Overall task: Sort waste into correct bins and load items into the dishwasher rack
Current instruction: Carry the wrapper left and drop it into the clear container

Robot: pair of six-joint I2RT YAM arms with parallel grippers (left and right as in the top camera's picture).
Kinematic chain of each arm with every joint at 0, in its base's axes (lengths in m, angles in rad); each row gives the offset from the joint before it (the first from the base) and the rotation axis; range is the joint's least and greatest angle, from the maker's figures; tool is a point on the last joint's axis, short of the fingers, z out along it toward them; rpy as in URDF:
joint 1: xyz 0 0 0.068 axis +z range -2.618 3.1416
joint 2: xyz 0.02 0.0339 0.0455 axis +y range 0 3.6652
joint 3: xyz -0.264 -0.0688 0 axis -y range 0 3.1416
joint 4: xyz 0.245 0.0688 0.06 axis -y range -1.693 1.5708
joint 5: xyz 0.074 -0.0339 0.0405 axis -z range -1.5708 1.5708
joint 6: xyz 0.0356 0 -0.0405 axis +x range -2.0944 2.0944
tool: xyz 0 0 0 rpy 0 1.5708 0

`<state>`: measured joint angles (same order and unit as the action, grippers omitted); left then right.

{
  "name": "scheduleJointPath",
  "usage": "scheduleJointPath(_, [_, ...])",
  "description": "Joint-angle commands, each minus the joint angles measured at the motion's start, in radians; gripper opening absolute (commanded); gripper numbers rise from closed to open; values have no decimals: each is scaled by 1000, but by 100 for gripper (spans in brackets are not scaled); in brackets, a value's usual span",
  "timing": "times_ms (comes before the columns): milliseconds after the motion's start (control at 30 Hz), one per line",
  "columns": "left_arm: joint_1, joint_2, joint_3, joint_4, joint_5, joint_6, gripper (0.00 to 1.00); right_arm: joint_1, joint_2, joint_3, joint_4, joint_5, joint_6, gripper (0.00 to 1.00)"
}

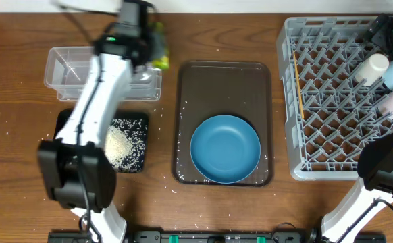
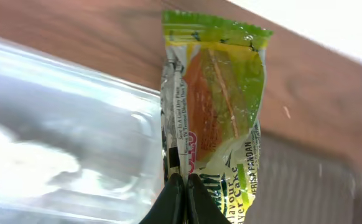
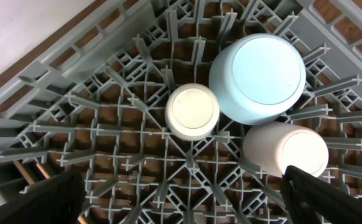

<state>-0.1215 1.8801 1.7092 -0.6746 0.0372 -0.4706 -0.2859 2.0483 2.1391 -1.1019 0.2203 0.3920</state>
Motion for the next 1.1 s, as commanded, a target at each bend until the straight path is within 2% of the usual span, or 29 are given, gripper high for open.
scheduleJointPath(0, [74,10,3,-27,-23,-228,6,3,-4,8,1,7,15,99])
scheduleJointPath(133, [147,11,3,-70,-23,-294,7,3,-4,8,0,7,15,99])
scheduleJointPath(167, [161,11,3,-75,-23,-294,15,3,-4,8,0,7,15,99])
scheduleJointPath(233, [183,11,3,-87,-23,-294,46,3,-4,8,0,7,15,99])
scheduleJointPath(267, [190,11,3,-92,-23,-294,54,3,-4,8,0,7,15,99])
scheduleJointPath(300, [196,11,3,-101,-23,-294,57,3,-4,8,1,7,15,99])
scheduleJointPath(633, [211,-18,3,-237,-19,-278,57,3,-4,8,0,7,15,99])
scheduleJointPath(867, [203,-122,-8,-420,-19,-237,53,2,-4,8,0,7,15,99])
scheduleJointPath(967, [187,-180,-61,-478,-20,-224,53,2,-4,8,0,7,15,99])
scheduleJointPath(1067, [170,-268,-182,-459,-19,-219,53,2,-4,8,0,7,15,99])
